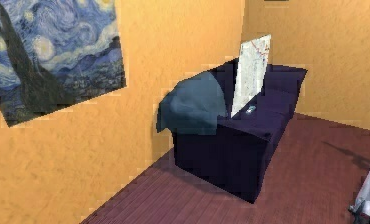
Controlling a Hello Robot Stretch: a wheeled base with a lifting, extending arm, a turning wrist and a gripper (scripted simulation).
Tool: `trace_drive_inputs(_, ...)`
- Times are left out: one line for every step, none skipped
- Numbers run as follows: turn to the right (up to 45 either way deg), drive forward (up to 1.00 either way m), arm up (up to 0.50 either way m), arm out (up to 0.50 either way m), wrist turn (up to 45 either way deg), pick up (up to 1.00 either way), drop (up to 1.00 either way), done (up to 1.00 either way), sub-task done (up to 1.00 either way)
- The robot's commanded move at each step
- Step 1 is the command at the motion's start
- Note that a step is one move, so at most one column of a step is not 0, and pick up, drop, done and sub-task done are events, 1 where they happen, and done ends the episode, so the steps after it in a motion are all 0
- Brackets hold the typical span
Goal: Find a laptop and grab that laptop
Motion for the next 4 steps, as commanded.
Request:
trace_drive_inputs(0.0,0.00,0.50,0.00,0.0,0.00,0.00,0.00,0.00)
trace_drive_inputs(0.0,0.00,0.34,0.00,0.0,0.00,0.00,0.00,0.00)
trace_drive_inputs(0.0,0.00,0.00,0.32,0.0,0.00,0.00,0.00,0.00)
trace_drive_inputs(0.0,0.00,0.00,0.00,45.0,0.00,0.00,0.00,0.00)
